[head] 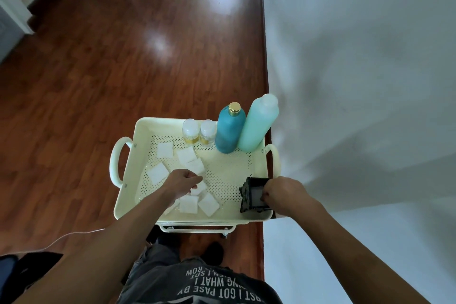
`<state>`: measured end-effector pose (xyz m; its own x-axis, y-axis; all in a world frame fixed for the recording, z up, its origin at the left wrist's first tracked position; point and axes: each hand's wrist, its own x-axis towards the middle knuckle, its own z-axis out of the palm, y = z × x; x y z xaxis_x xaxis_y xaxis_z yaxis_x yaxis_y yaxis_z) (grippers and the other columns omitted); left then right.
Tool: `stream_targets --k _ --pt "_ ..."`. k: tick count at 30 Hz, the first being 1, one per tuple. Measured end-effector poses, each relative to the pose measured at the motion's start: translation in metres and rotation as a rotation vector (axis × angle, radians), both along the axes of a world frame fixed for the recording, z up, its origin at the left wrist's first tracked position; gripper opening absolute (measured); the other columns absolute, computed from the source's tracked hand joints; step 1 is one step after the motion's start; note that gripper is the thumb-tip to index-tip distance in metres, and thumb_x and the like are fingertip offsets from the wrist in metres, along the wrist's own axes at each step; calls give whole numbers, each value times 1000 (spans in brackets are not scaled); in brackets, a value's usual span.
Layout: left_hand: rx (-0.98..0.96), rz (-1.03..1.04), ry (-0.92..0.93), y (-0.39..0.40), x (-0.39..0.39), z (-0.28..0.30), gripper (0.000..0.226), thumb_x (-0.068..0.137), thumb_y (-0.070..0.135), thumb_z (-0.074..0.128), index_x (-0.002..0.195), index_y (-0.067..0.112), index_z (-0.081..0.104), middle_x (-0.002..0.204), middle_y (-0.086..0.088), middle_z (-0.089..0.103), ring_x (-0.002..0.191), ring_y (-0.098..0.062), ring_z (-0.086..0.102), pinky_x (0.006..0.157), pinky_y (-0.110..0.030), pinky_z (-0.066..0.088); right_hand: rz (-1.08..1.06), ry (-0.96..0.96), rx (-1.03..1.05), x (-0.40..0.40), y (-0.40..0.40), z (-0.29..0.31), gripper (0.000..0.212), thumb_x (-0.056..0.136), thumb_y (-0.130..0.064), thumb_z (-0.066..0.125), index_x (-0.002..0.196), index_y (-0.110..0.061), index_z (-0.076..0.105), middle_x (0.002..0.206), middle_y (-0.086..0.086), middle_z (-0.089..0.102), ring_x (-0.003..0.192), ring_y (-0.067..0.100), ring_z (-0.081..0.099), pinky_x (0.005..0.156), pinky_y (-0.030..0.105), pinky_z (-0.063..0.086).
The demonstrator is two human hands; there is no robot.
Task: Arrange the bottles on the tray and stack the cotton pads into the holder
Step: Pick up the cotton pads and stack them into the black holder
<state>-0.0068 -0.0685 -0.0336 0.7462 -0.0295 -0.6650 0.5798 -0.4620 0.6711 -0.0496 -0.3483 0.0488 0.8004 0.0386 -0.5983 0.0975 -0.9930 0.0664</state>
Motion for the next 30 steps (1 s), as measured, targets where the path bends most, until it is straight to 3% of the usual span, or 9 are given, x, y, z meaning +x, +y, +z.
stream_targets --k 4,9,13,17,20,26,28,30 --pt "40 10 -10 21 2 -9 15 90 27 73 84 14 72 79 -3 73 65 -14 60 57 -25 45 67 53 -13 3 0 6 29 99 -39 50 109 -29 75 107 -3 70 95 22 66 77 34 57" --pt "90 -15 -41 40 6 -18 13 87 24 76 80 13 72 77 -4 73 70 -20 64 67 -31 52 29 -51 70 13 8 25 30 99 -38 45 103 -27 72 102 -2 70 92 21 65 72 31 50" --pt "199 -143 -62 51 3 -23 13 86 25 77 89 11 76 85 -2 74 74 -17 65 73 -31 52 45 -109 202 19 37 35 29 99 -47 48 106 -28 70 104 -3 71 95 21 64 79 35 54" --pt "327 -332 -72 52 0 -23 15 87 30 77 98 19 77 96 3 71 87 -16 65 78 -28 51 39 -27 276 22 72 21 28 97 -49 52 109 -29 67 111 -1 70 102 23 63 83 37 53" --pt "389 -449 -102 48 -3 -21 16 87 33 75 100 24 74 104 5 73 91 -14 65 83 -31 54 -37 52 335 24 96 -2 25 95 -44 55 105 -26 68 105 0 73 97 23 66 86 38 54" --pt "530 -653 -210 36 -1 -24 19 90 39 69 107 31 72 114 9 68 103 -17 64 82 -33 53 -221 116 341 22 120 -63 21 90 -30 57 90 -11 67 89 6 73 86 29 69 74 35 55" --pt "558 -718 -240 34 0 -27 19 91 41 67 108 33 71 115 9 65 103 -18 63 79 -32 52 -248 119 314 19 121 -80 20 89 -30 60 80 -12 57 79 8 64 83 31 67 64 30 46" --pt "562 -761 -262 34 2 -30 18 91 40 66 107 34 71 114 8 63 101 -18 63 74 -30 50 -291 112 306 16 121 -92 18 89 -31 62 82 -16 54 82 9 59 91 32 67 63 29 39"
